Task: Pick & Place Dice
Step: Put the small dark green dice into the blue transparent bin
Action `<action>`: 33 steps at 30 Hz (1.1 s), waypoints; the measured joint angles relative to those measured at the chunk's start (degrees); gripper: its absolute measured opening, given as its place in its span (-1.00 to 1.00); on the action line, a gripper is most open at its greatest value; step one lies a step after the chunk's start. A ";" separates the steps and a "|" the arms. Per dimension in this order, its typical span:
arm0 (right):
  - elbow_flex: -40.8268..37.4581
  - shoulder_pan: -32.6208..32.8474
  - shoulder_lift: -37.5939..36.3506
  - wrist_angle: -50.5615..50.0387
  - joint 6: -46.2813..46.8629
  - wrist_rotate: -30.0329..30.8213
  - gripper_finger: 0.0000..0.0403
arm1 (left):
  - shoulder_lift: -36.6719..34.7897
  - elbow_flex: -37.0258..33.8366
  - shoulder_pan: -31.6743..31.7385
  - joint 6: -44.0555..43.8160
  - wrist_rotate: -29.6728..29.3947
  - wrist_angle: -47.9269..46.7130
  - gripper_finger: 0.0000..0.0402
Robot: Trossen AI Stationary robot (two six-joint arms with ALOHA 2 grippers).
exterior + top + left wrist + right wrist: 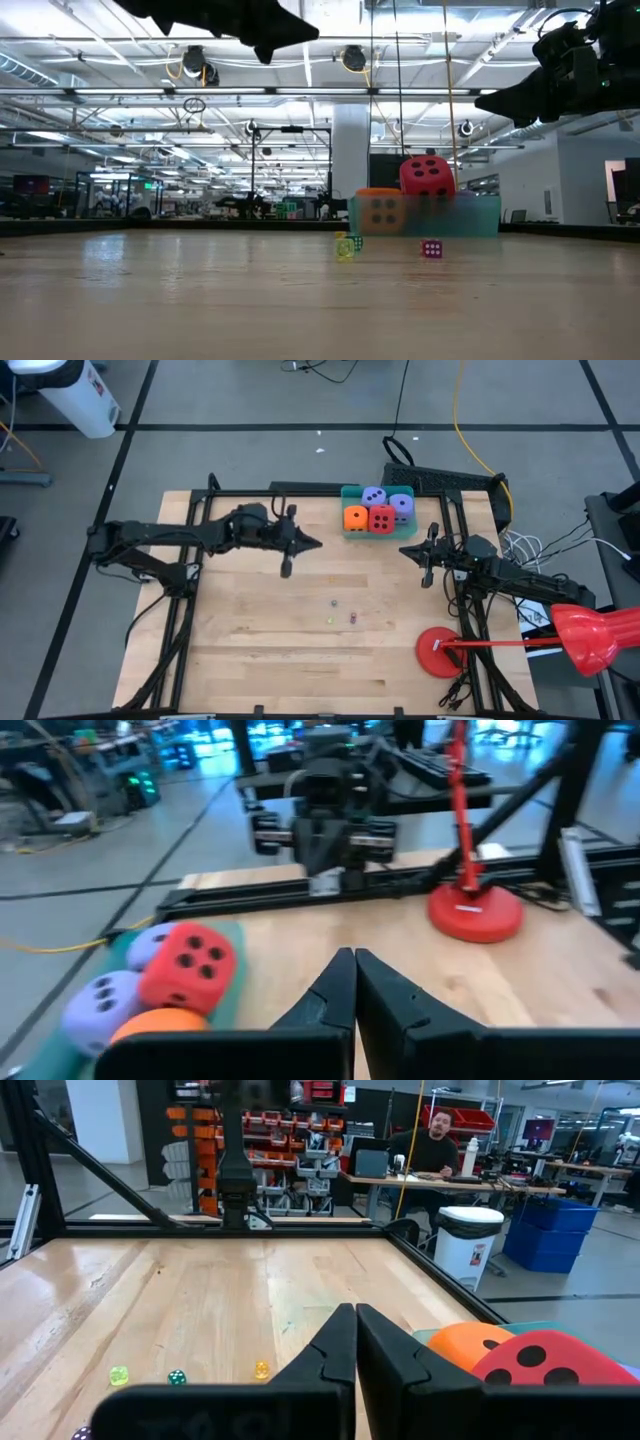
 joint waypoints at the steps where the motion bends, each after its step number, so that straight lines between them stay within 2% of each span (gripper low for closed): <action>1: 0.00 -0.01 0.00 0.00 0.00 0.00 -0.98 | -0.01 0.00 0.71 0.04 -0.02 0.00 -0.97; 4: 0.00 -0.01 0.00 0.00 0.00 0.00 -0.98 | -0.68 -0.09 2.94 -1.59 1.35 0.19 -0.98; 12: 0.00 0.00 0.00 0.00 -0.02 -0.02 -0.98 | -0.86 -0.04 9.61 -4.17 3.22 11.26 -0.98; 15: 0.00 -0.01 0.00 0.00 0.00 -0.02 -0.98 | -0.78 0.00 12.16 -6.55 5.33 10.10 -0.99; 25: 0.00 -0.01 0.00 0.00 -0.02 -0.02 -0.98 | -0.38 -0.04 10.09 -7.92 4.82 7.93 -0.99; 33: 0.00 -0.01 0.00 0.00 0.00 -0.02 -0.98 | 1.80 -0.04 3.86 -5.81 4.79 6.27 -0.99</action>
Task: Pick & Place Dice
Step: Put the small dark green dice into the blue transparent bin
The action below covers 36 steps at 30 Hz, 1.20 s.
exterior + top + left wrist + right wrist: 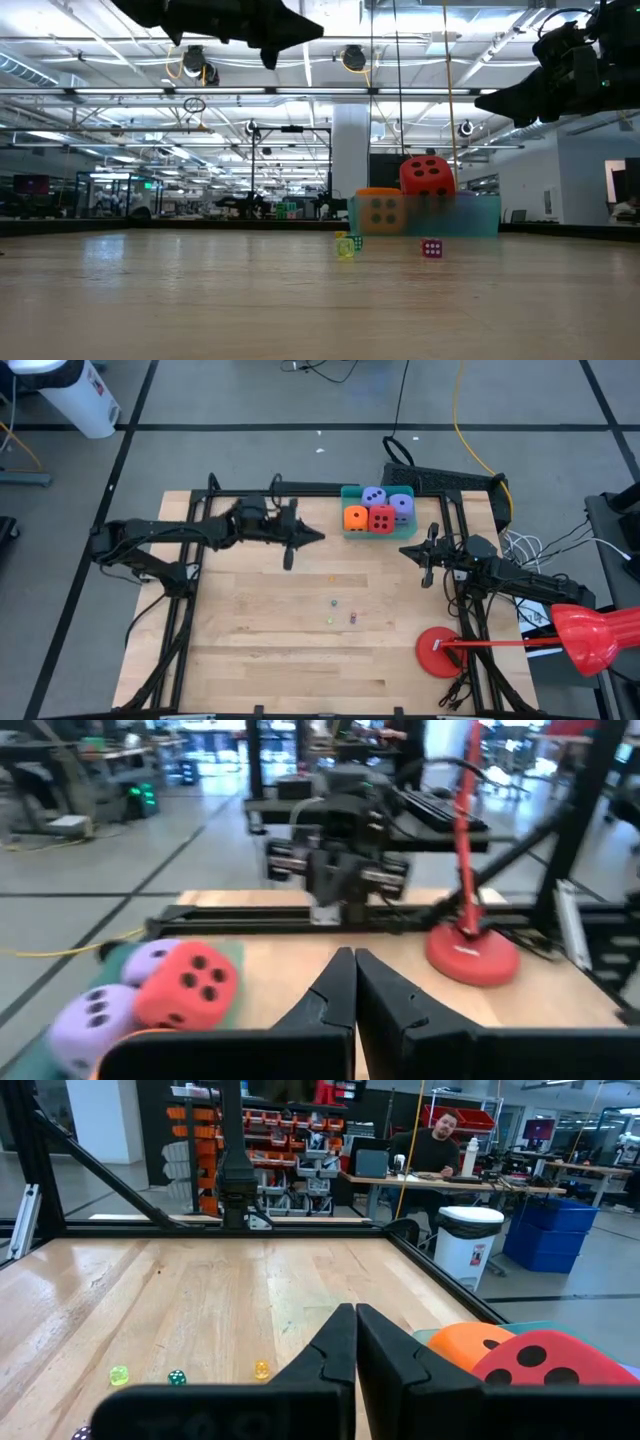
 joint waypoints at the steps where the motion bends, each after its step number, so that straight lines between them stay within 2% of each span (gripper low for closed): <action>1: 0.00 0.02 0.00 0.00 -0.02 0.00 -0.98 | 0.53 0.00 -0.90 0.36 -0.35 0.00 -0.99; 6: -0.01 0.01 0.00 0.00 -0.01 0.00 -0.98 | 3.89 0.00 -4.30 1.56 -3.96 -1.54 -0.99; 13: -0.02 0.02 0.00 0.00 0.00 0.00 -0.98 | 11.41 0.00 -7.02 1.94 -5.00 -0.91 -0.99; 21: -0.02 0.00 0.00 0.00 0.00 0.00 -0.98 | 23.50 0.00 -9.31 1.15 -7.41 8.82 -0.97; 25: -0.02 0.02 0.01 0.01 -0.01 0.00 -0.98 | 25.73 0.00 -10.66 0.86 -7.51 8.00 -0.93; 30: -0.02 0.02 0.02 0.02 0.00 0.00 -0.98 | 25.60 0.04 -13.34 1.03 -10.83 1.31 -0.82; 36: -0.02 0.02 0.02 0.04 0.00 0.00 -0.98 | 25.49 0.02 -16.74 2.65 -15.08 -4.02 -0.49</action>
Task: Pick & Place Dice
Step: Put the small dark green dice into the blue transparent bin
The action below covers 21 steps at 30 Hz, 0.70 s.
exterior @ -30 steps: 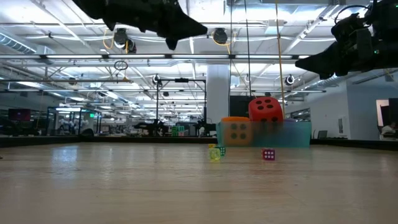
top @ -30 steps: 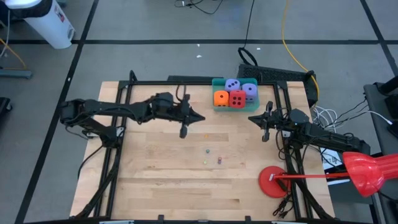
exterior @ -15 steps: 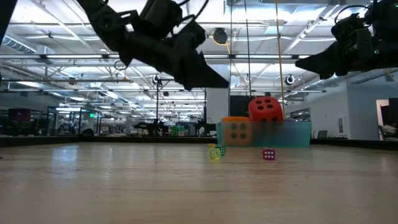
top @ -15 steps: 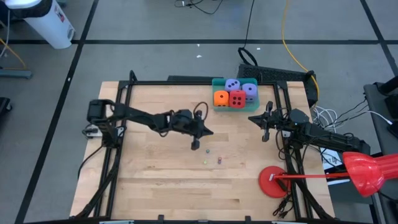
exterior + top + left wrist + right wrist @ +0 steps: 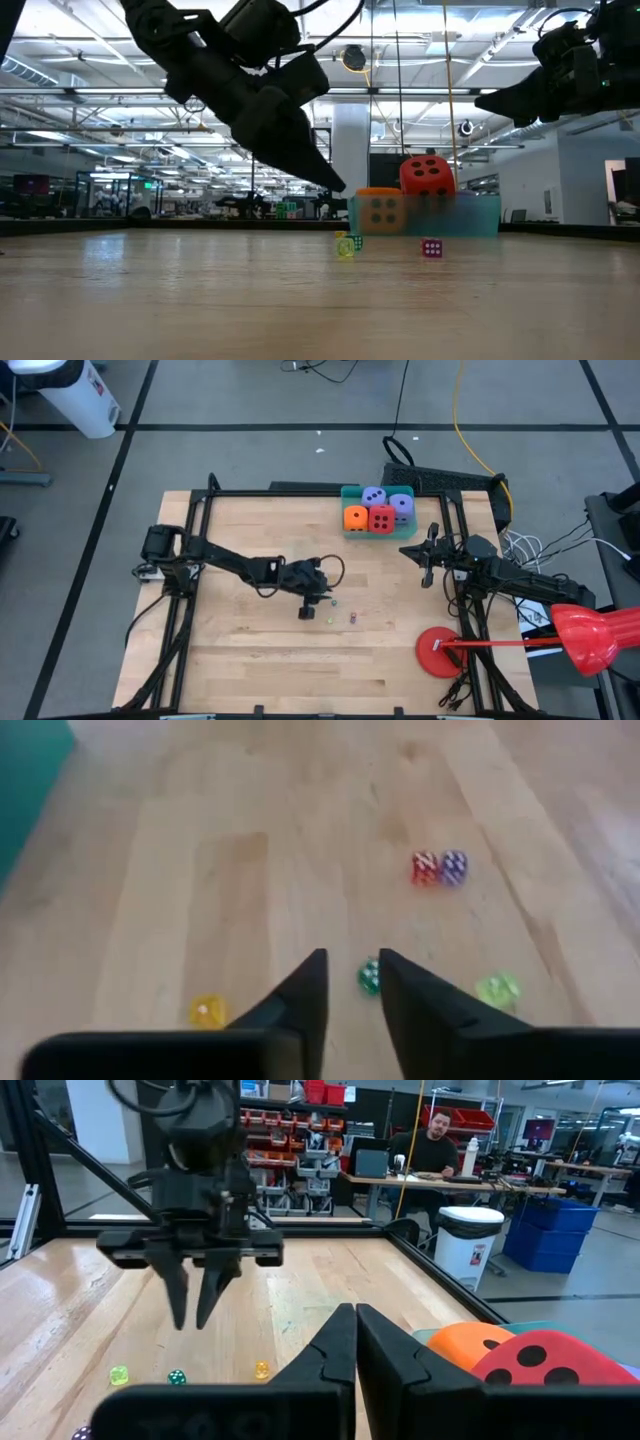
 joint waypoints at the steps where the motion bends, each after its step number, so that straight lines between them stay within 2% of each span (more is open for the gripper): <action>1: -0.01 0.00 -0.01 0.01 0.00 -0.01 -0.98 | 0.02 -0.02 -0.46 0.30 0.01 -0.17 -0.43; 5: -0.02 0.00 0.00 0.02 0.00 -0.01 -0.98 | 0.03 0.00 -2.02 -1.21 -0.41 2.22 -0.22; 11: -0.04 0.00 -0.01 0.51 0.00 -0.12 -0.98 | 3.54 0.04 -2.53 -4.79 -2.40 4.46 -0.04; 15: -0.04 0.00 -0.01 0.44 0.00 -0.10 -0.98 | 5.65 0.03 -2.52 -6.28 -3.22 6.46 0.01; 21: -0.04 0.00 0.00 0.82 0.00 -0.05 -0.98 | 9.02 -0.01 -2.52 -7.45 -3.04 7.60 -0.01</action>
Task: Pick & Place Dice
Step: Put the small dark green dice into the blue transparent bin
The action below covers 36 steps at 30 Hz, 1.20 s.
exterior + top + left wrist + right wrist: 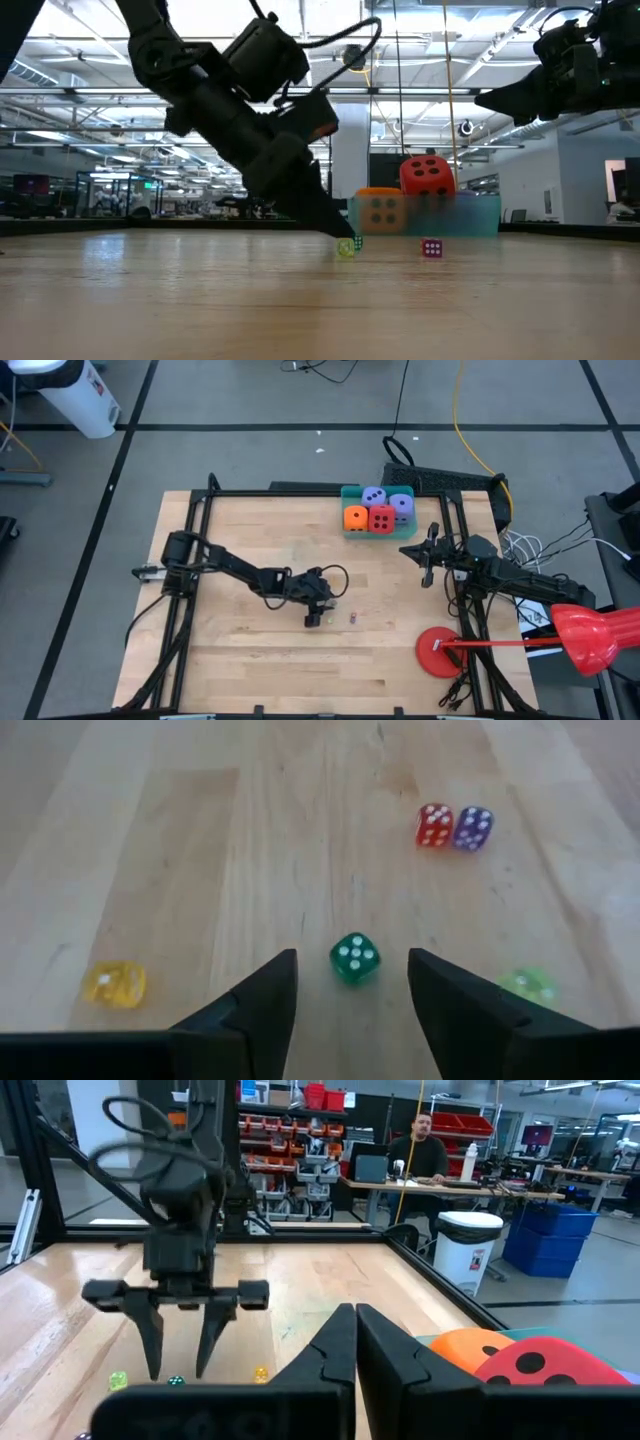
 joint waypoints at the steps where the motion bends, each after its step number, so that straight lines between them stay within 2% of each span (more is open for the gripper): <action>1: 0.00 0.00 -0.02 0.00 0.00 0.03 -0.98 | 0.58 -0.01 0.00 -0.02 0.03 0.96 -0.01; 9: 0.00 0.00 0.00 0.04 0.00 0.04 -0.98 | 2.30 0.06 0.00 -0.03 0.63 2.46 0.02; 14: 0.00 0.00 0.00 0.04 0.00 0.09 -0.98 | 2.72 0.06 0.01 0.55 0.61 2.63 -0.04; 31: 0.00 0.00 0.00 0.04 0.00 0.07 -0.98 | 2.86 0.06 0.33 2.63 0.58 3.15 -0.59; 36: 0.00 0.00 0.00 0.04 0.00 0.08 -0.98 | 3.10 0.04 0.33 3.20 0.61 6.09 -0.75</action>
